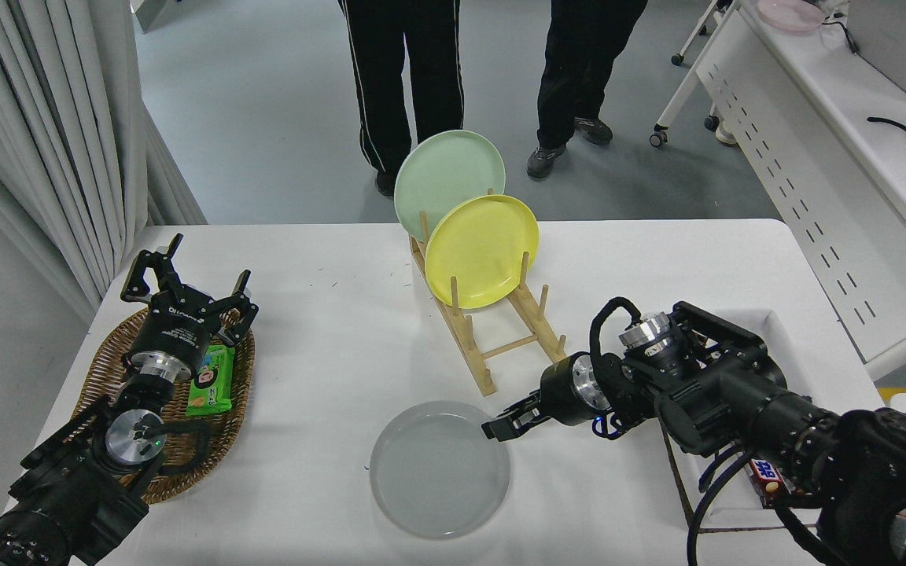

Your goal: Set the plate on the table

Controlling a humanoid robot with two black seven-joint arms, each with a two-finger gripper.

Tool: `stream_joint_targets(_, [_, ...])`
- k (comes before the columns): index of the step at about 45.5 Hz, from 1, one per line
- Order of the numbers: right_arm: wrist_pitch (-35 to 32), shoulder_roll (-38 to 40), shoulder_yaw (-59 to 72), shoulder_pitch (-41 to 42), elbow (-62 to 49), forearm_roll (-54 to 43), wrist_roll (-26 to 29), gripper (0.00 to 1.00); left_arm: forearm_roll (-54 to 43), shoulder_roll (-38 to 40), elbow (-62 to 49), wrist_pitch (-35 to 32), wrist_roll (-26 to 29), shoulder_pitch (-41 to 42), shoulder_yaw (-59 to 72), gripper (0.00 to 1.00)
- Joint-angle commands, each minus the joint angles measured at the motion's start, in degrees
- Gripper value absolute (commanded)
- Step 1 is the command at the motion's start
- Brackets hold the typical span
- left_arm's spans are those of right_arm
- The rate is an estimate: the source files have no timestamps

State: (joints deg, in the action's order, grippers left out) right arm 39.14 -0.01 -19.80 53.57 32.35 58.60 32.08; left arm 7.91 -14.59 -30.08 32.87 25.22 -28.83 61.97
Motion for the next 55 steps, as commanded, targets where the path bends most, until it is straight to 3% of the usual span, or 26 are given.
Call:
stream_joint_targets(1, [-0.3, 0.0, 0.2, 0.8, 8.4, 0.5, 0.1, 0.99, 0.0, 0.0, 0.0, 0.0, 0.0, 0.0, 0.1, 1.0])
stream_joint_targets(10, [1.0, 0.3, 0.3, 3.6, 21.3, 1.5, 0.1, 0.99, 0.0, 0.0, 0.0, 0.0, 0.0, 0.0, 0.0, 1.0])
stream_joint_targets(19, [-0.9, 7.9, -1.0, 10.9, 32.8, 5.6, 0.3, 1.0, 0.0, 0.0, -0.1, 0.0, 0.0, 0.0, 0.0, 1.0])
stream_joint_targets(30, [-8.9, 20.1, -1.4, 20.3, 39.5, 14.5, 0.3, 1.0, 0.0, 0.0, 0.0, 0.0, 0.0, 0.0, 0.0, 1.0])
stream_joint_targets(47, [-22.1, 32.0, -7.7, 24.8, 40.3, 10.5, -0.1, 1.0, 0.0, 0.0, 0.0, 0.0, 0.0, 0.0, 0.0, 1.0])
stream_joint_targets(55, [-33.9, 35.7, -10.4, 23.9, 40.3, 9.8, -0.2, 1.0, 0.0, 0.0, 0.0, 0.0, 0.0, 0.0, 0.0, 1.0])
